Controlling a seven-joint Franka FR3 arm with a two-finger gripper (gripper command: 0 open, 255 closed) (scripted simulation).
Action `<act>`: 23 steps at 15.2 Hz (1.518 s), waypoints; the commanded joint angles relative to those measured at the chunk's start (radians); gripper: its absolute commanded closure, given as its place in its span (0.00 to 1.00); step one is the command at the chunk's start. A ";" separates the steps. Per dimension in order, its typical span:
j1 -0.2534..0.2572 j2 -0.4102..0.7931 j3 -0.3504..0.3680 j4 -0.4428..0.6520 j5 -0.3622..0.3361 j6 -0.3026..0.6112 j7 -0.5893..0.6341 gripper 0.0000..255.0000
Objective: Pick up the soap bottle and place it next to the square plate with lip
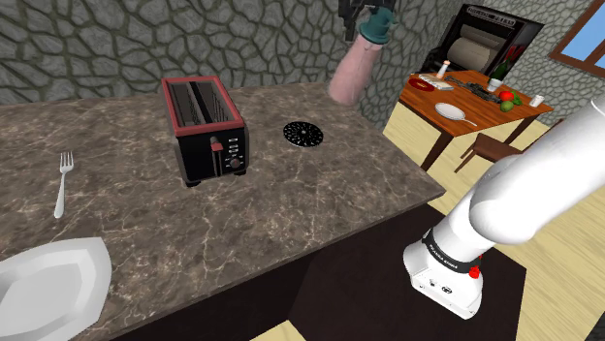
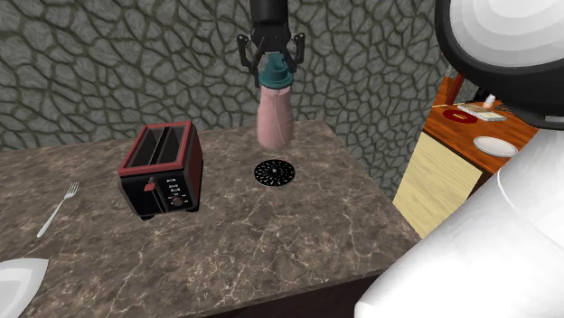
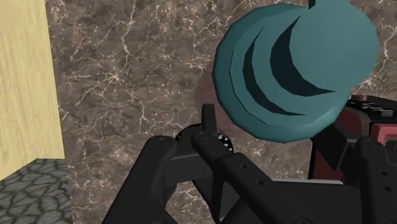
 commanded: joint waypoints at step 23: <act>0.252 0.253 0.294 0.005 0.075 0.311 0.522 1.00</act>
